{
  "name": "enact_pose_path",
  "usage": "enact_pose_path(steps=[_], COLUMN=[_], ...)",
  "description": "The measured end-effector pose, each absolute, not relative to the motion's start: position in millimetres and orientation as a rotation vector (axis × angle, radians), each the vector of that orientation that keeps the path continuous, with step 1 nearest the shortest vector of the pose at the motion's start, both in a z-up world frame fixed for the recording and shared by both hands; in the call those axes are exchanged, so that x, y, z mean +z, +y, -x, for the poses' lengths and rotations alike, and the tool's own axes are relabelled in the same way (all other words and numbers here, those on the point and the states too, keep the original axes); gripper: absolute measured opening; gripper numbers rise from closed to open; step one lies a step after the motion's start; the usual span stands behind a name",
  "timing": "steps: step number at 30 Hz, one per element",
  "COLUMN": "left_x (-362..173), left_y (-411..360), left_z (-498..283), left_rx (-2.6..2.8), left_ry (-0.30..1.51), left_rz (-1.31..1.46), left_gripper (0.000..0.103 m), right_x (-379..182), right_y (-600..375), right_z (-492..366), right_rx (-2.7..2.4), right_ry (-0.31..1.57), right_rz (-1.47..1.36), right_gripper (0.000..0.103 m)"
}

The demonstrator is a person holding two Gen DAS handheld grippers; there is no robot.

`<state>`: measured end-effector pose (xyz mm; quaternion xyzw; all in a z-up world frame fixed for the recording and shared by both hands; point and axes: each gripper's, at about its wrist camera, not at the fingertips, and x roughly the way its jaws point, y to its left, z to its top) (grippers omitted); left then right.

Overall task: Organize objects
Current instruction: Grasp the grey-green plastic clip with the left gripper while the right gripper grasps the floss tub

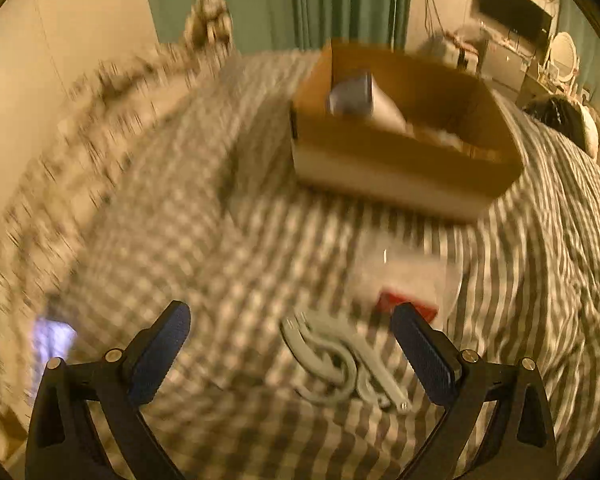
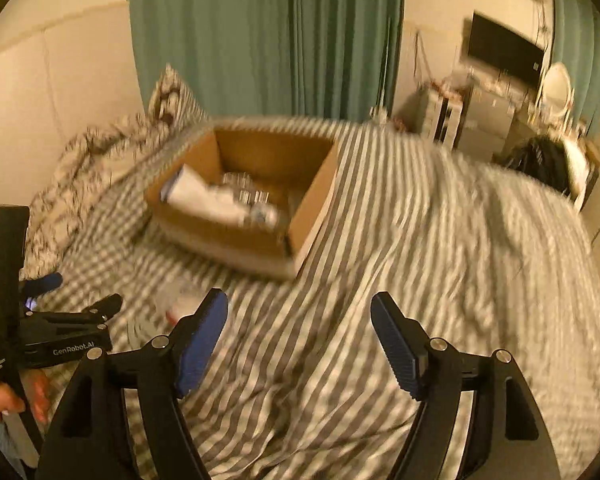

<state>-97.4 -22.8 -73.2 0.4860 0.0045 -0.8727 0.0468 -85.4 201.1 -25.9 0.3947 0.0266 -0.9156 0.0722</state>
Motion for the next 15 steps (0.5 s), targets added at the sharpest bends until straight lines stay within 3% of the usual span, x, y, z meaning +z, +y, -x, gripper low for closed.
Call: enact_pose_path(steps=[6,11,13,15], left_x=[-118.0,-146.0,-154.9,-160.1], left_y=[-2.0,6.9,6.0,7.4], left_z=[98.3,114.3,120.6,123.1], left_rx=[-2.616,-2.545,-2.514,-2.512], left_ry=[-0.1,-0.099,-0.069,-0.054], left_rz=[-1.624,-1.779,-1.83,-1.866], left_gripper=[0.103,0.098,0.094,0.084], right_x=[-87.0,-96.7,-98.8,-100.5], right_y=[189.6,181.9,179.9,178.9], right_z=[93.6,94.5,95.4,96.9], right_rx=[-2.654,-2.629,-2.625,-2.625], right_ry=[0.096,0.13,0.136,0.145], right_rz=[-1.349,-1.351,-1.362,-1.376], right_gripper=[0.074,0.074,0.074,0.074])
